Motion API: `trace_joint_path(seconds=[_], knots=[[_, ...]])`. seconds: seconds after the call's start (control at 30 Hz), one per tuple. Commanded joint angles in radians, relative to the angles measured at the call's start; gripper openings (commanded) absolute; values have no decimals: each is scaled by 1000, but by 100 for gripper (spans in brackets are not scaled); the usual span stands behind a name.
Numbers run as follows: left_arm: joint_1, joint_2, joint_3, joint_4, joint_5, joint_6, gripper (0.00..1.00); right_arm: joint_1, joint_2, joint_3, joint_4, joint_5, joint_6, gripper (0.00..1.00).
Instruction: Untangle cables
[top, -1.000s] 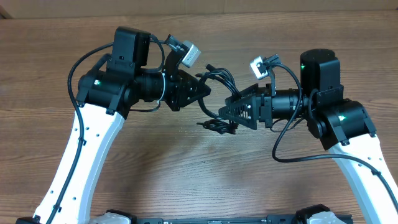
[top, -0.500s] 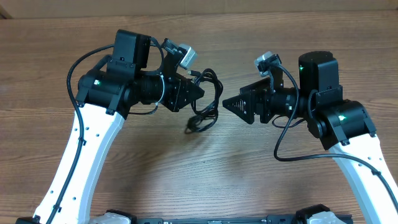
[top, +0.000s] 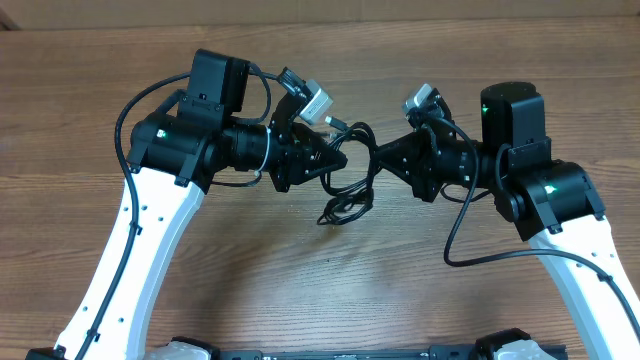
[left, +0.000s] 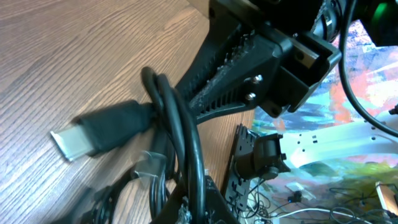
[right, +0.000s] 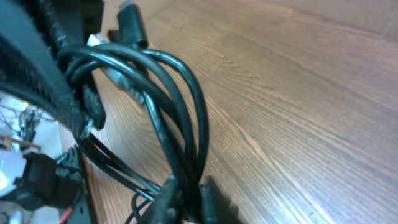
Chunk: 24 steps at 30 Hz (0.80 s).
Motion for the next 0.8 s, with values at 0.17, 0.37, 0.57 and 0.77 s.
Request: trace_joint_path(seconds=[0.17,0.37,0.57,0.77], knots=[[-4,2,19,6,-126,-47,4,5,-16,22,-76,-1,-18,4],[-4,2,19,11,-618,-442,4,5,-16,22,-245,-97,-187,4],[-6,2,19,26,-637,-491,4,5,-16,22,-319,-146,-261,4],[-6,2,19,21,-297,-231,4,5,-16,22,-296,-132,-231,76]])
